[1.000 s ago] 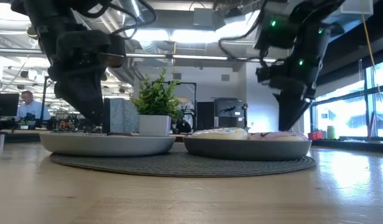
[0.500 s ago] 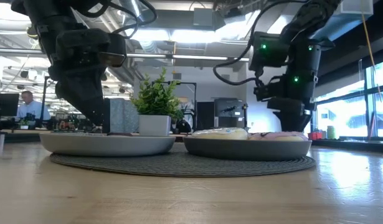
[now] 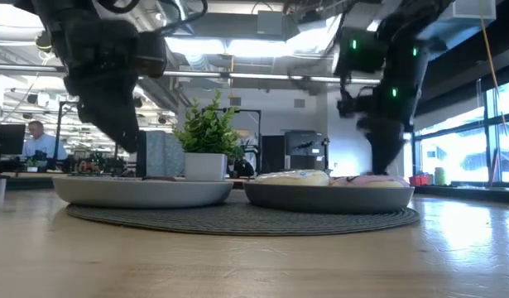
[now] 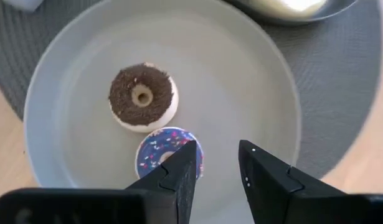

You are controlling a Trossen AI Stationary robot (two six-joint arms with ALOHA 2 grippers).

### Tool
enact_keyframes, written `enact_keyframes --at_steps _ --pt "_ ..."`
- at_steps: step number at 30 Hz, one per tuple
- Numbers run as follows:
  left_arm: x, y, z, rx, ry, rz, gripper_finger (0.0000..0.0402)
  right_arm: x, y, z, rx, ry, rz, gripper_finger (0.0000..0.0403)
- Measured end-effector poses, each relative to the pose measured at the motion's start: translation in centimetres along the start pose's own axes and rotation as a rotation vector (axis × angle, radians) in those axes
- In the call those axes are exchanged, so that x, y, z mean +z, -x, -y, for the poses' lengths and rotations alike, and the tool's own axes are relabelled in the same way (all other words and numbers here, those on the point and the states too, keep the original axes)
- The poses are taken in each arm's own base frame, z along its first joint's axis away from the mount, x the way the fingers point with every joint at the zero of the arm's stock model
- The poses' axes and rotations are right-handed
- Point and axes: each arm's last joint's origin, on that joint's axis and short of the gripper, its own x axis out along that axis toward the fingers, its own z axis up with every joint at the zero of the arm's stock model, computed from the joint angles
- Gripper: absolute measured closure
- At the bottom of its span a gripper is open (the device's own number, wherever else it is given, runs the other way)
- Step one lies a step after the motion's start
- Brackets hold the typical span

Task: Pick & Place donuts
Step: Put the small brown donut on the gray plate

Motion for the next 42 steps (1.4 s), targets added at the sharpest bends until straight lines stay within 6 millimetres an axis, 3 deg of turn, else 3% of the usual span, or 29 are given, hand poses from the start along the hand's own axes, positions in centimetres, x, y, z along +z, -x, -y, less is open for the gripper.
enact_keyframes --at_steps 4,9,14,19,27,34,42 --pt "0.3 1.2 0.0 -0.068 -0.038 0.002 0.0287 1.1 3.0 -2.6 0.132 0.121 0.088 0.0389" --pt "0.5 2.5 0.0 -0.124 -0.053 0.021 0.0284 2.3 7.3 -7.4 0.275 0.311 0.265 0.0385" --pt "0.6 2.9 0.0 -0.134 -0.059 0.034 0.0285 2.8 9.4 -12.0 0.356 0.468 0.369 0.0392" --pt "0.5 2.8 0.1 -0.133 -0.065 0.027 0.0287 3.1 8.2 -16.2 0.441 0.54 0.346 0.0387" --pt "0.1 3.0 0.5 -0.146 -0.085 0.027 0.0283 3.5 2.7 -20.9 0.474 0.591 0.216 0.0385" --pt "-0.3 3.1 0.8 -0.146 -0.1 0.034 0.0287 4.1 0.5 -22.7 0.459 0.632 0.208 0.0385" --pt "-0.6 3.2 1.0 -0.135 -0.115 0.052 0.0283 4.1 0.2 -22.7 0.454 0.667 0.215 0.0374"
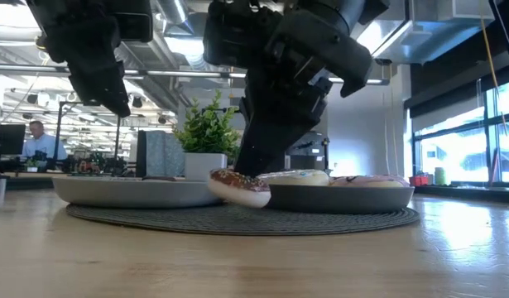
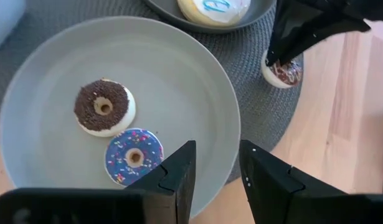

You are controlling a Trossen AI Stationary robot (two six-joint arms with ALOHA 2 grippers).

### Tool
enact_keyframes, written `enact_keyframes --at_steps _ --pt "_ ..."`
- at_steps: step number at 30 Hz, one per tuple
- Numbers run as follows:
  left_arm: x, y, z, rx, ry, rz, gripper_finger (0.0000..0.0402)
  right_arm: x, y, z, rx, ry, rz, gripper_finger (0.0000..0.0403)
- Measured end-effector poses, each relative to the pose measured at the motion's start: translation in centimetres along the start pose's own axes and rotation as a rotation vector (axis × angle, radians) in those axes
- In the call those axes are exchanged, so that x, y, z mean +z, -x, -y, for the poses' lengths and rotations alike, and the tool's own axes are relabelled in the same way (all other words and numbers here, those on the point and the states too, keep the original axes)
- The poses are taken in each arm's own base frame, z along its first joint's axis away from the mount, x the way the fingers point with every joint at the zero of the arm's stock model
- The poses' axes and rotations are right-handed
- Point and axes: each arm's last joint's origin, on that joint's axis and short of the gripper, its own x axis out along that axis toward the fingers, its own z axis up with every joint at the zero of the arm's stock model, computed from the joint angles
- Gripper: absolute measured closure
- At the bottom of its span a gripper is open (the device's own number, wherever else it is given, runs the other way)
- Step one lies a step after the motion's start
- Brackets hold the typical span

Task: Pick & Place donuts
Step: Put the small brown donut on the gray plate

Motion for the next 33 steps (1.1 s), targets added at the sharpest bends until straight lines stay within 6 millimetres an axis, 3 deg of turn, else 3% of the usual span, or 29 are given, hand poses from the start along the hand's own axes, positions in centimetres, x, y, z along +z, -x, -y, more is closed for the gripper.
enact_keyframes --at_steps 13,20,26,33 --pt "0.6 0.0 0.2 0.022 -0.018 0.105 0.0285 -0.1 0.3 0.7 -0.011 -0.016 -0.026 0.0278" --pt "1.3 0.1 0.8 -0.008 -0.089 0.19 0.0286 0.4 1.9 0.9 -0.018 -0.01 0.001 0.0272" --pt "1.5 0.2 1.0 -0.024 -0.151 0.217 0.0287 0.7 2.1 1.0 -0.021 0.044 0.034 0.0272" --pt "1.6 0.2 1.0 -0.031 -0.094 0.221 0.0284 1.4 2.8 2.1 -0.199 0.03 0.102 0.0272"
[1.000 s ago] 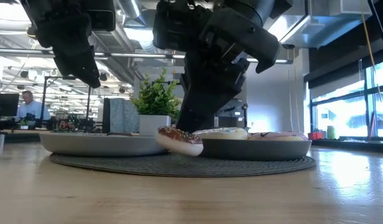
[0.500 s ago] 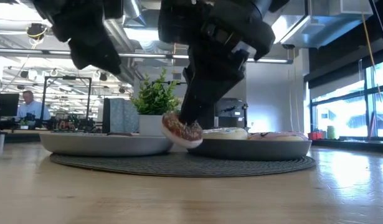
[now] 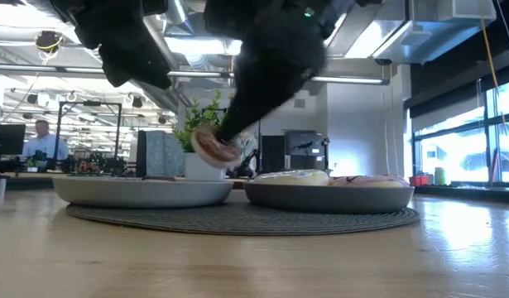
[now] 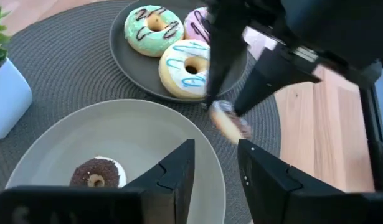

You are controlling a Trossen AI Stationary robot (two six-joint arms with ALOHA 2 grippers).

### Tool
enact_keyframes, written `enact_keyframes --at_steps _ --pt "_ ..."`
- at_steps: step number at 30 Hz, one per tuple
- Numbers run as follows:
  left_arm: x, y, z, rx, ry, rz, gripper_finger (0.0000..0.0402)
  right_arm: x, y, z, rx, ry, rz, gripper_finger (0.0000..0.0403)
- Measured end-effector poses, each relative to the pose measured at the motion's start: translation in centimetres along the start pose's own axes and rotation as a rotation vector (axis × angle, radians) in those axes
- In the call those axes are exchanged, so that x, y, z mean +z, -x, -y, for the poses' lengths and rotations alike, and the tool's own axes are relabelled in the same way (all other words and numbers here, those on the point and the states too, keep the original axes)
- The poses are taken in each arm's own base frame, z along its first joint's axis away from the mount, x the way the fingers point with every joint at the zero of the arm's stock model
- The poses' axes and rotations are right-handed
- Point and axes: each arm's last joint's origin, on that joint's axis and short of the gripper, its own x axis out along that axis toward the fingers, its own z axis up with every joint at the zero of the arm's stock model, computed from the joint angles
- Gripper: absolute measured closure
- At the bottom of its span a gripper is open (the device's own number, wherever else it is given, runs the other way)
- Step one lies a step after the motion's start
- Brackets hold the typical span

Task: Pick & Place donuts
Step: Put the small brown donut on the gray plate

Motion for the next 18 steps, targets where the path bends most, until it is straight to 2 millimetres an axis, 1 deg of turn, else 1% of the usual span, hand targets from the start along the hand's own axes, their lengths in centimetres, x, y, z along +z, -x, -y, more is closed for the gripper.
enact_keyframes --at_steps 2,8,12,15,18 --pt "0.0 0.0 0.0 -0.001 -0.006 0.003 0.0287 0.1 0.0 0.6 -0.045 -0.025 0.011 0.0272" --pt "0.2 0.0 -0.1 0.051 -0.113 0.041 0.0298 0.4 -0.3 2.6 -0.209 -0.102 0.04 0.0272" --pt "0.3 0.0 -0.3 0.113 -0.121 0.078 0.0305 0.8 -0.4 3.4 -0.235 -0.131 0.081 0.0272" --pt "0.3 0.0 -0.3 0.126 -0.162 0.08 0.0309 1.2 -0.5 3.8 -0.237 -0.15 0.115 0.0272" --pt "0.1 0.1 -0.4 0.187 -0.199 0.091 0.0311 1.4 -0.5 4.4 -0.244 -0.17 0.144 0.0272"
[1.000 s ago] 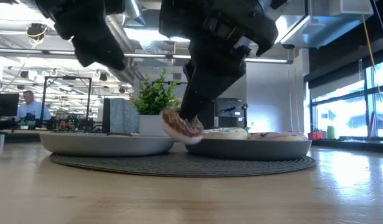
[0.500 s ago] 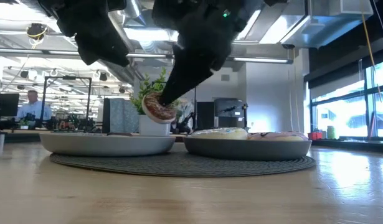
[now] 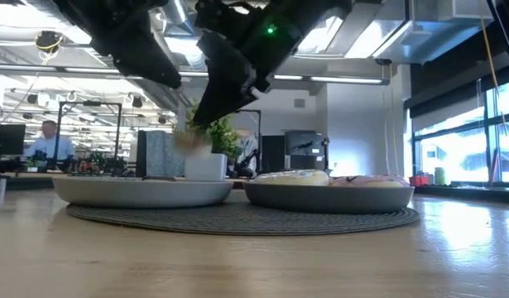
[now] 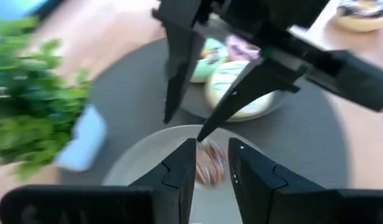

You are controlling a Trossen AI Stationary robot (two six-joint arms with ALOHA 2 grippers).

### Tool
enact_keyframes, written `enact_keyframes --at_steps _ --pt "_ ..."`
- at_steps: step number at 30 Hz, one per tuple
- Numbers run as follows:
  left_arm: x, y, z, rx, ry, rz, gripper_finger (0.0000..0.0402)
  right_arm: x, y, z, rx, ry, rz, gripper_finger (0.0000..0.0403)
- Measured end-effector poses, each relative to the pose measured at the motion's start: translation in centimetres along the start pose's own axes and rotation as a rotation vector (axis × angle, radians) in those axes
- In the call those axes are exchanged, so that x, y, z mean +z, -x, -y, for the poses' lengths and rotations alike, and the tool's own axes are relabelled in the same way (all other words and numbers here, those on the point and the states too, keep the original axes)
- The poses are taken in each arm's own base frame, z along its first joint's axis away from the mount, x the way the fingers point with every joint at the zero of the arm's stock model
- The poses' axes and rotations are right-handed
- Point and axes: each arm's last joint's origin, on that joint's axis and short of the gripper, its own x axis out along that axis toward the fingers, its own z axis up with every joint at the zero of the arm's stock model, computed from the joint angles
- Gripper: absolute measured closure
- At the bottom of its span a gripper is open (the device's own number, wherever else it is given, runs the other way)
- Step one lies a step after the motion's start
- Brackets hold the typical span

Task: Pick & Place donuts
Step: Put the small brown donut on the gray plate

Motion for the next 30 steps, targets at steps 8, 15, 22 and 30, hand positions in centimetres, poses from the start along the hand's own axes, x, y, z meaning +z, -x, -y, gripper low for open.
enact_keyframes --at_steps 8,15,22,30 --pt "-0.9 0.5 0.1 0.091 -0.07 -0.021 0.0321 0.5 -0.4 0.9 -0.022 -0.03 0.038 0.0272" --pt "-1.4 -0.1 0.7 0.042 -0.104 -0.061 0.0332 0.1 1.5 1.5 0.09 0.015 -0.072 0.0272" --pt "-2.9 -0.7 0.7 0.06 -0.18 -0.184 0.0347 -1.8 5.4 2.8 0.393 0.022 -0.02 0.0272" --pt "-2.1 -2.0 0.6 0.003 -0.255 -0.152 0.0363 -4.3 7.1 4.6 0.365 -0.034 -0.043 0.0272"
